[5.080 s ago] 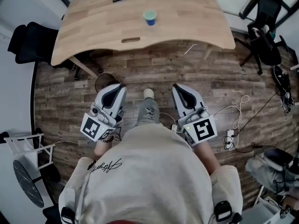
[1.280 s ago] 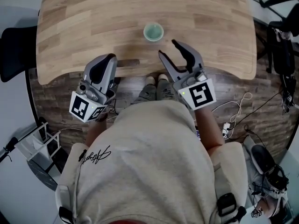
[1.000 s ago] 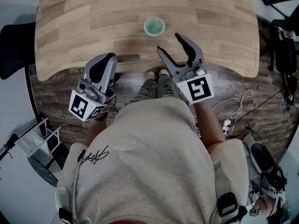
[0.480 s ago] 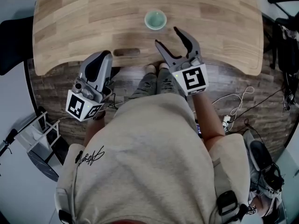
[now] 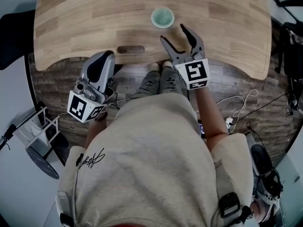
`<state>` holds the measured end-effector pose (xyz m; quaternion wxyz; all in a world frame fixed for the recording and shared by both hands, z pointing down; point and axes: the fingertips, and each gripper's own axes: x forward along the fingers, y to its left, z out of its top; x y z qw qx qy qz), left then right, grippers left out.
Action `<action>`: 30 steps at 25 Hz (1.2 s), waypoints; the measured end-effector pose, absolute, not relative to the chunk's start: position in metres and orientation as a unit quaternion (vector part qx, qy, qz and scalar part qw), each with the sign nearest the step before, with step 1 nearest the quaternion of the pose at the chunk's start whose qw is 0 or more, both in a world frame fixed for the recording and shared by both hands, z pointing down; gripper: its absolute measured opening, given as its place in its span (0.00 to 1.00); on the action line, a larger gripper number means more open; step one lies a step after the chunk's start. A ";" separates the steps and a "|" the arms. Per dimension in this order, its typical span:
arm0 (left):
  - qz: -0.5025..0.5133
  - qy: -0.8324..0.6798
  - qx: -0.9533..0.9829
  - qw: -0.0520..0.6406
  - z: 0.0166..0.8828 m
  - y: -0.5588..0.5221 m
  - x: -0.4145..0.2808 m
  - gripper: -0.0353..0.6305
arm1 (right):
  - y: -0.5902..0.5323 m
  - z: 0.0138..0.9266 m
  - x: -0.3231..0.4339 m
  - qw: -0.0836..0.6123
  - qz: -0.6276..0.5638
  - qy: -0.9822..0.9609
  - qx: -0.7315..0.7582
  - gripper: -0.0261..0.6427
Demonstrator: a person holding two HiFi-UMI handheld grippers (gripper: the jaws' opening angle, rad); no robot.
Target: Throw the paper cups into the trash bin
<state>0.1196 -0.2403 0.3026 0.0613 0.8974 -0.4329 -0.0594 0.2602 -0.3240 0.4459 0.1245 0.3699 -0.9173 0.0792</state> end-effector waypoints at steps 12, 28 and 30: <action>-0.058 -0.458 0.885 0.061 0.304 -0.230 0.102 0.06 | -0.335 0.478 0.249 0.166 0.109 -0.906 0.373 0.49; -0.070 -0.471 0.876 0.083 0.309 -0.216 0.090 0.06 | -0.354 0.503 0.237 0.191 0.132 -0.895 0.382 0.49; -0.070 -0.471 0.875 0.084 0.309 -0.215 0.090 0.06 | -0.357 0.505 0.237 0.193 0.132 -0.894 0.384 0.49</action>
